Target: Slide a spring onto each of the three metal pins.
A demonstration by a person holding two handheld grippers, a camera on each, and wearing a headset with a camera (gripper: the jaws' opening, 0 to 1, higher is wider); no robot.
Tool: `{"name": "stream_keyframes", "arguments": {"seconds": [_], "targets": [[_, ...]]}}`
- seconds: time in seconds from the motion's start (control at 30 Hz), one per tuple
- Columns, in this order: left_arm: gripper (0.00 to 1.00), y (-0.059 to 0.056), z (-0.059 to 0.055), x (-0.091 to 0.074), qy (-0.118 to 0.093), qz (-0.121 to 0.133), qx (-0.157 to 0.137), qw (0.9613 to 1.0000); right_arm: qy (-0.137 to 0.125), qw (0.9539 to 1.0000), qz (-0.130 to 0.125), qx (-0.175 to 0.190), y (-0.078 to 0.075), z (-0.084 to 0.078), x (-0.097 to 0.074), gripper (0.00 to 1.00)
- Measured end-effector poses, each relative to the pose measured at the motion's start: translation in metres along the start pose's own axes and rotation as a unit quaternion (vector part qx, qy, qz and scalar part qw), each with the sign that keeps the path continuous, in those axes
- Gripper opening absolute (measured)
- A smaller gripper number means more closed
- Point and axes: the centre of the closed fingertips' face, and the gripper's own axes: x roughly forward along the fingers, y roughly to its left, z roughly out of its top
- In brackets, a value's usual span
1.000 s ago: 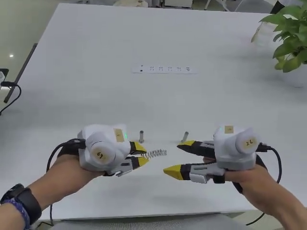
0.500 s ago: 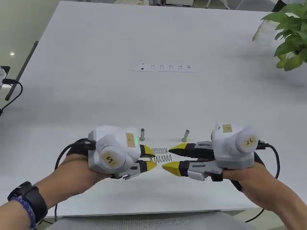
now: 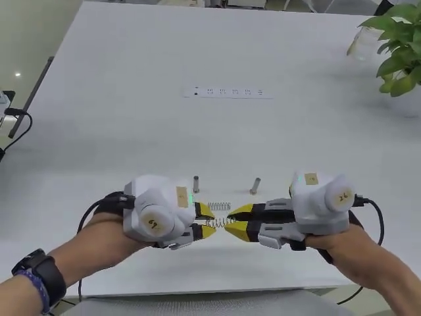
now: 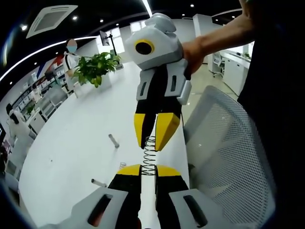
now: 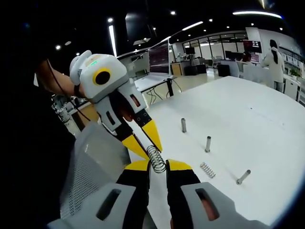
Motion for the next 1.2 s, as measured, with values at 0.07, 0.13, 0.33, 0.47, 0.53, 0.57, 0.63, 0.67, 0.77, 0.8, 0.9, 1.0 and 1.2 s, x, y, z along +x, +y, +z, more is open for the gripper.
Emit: {"name": "stream_keyframes", "arguments": {"seconds": [0.07, 0.13, 0.33, 0.47, 0.53, 0.57, 0.63, 0.67, 0.77, 0.8, 0.9, 1.0, 1.2], "targets": [[0.02, 0.0, 0.0, 0.001, 0.001, -0.001, 0.004, 1.0, 0.001, 1.0, 0.001, -0.002, 0.001, 0.0, 0.0, 0.1], [0.02, -0.001, 0.0, 0.002, 0.002, -0.002, 0.005, 1.0, 0.006, 1.0, 0.002, -0.006, 0.001, 0.0, -0.001, 0.1], [0.02, -0.002, 0.001, 0.007, 0.005, -0.002, 0.014, 0.9999, 0.028, 0.9993, 0.005, -0.023, 0.003, 0.0, -0.001, 0.09], [0.02, -0.005, -0.001, 0.013, 0.001, -0.002, 0.001, 1.0, 0.049, 0.9983, 0.009, -0.032, 0.004, -0.002, -0.001, 0.09], [0.02, -0.007, -0.001, 0.016, -0.001, -0.001, -0.002, 1.0, 0.057, 0.9977, 0.011, -0.036, 0.005, -0.003, -0.002, 0.09], [0.02, -0.009, -0.001, 0.017, -0.002, 0.0, -0.005, 1.0, 0.062, 0.9972, 0.013, -0.039, 0.005, -0.003, -0.002, 0.09], [0.02, -0.009, 0.0, 0.019, -0.006, 0.001, -0.012, 0.9999, 0.068, 0.9967, 0.015, -0.042, 0.005, -0.003, -0.002, 0.08], [0.02, -0.009, 0.001, 0.02, -0.009, 0.002, -0.016, 0.9998, 0.073, 0.9961, 0.017, -0.047, 0.005, -0.002, -0.003, 0.08], [0.02, -0.01, 0.003, 0.022, -0.017, 0.001, -0.028, 0.9995, 0.086, 0.9946, 0.022, -0.054, 0.006, -0.001, -0.004, 0.09], [0.02, -0.011, 0.004, 0.022, -0.02, -0.001, -0.031, 0.9993, 0.09, 0.9941, 0.025, -0.055, 0.006, 0.0, -0.004, 0.09], [0.02, -0.01, 0.007, 0.024, -0.03, 0.0, -0.042, 0.9986, 0.096, 0.9928, 0.029, -0.065, 0.006, 0.004, -0.004, 0.09], [0.02, -0.008, 0.01, 0.026, -0.038, 0.0, -0.053, 0.9979, 0.098, 0.9922, 0.032, -0.07, 0.006, 0.008, -0.003, 0.08], [0.02, -0.004, 0.011, 0.026, -0.043, 0.002, -0.058, 0.9974, 0.104, 0.9908, 0.034, -0.08, 0.004, 0.01, -0.002, 0.08]]}}
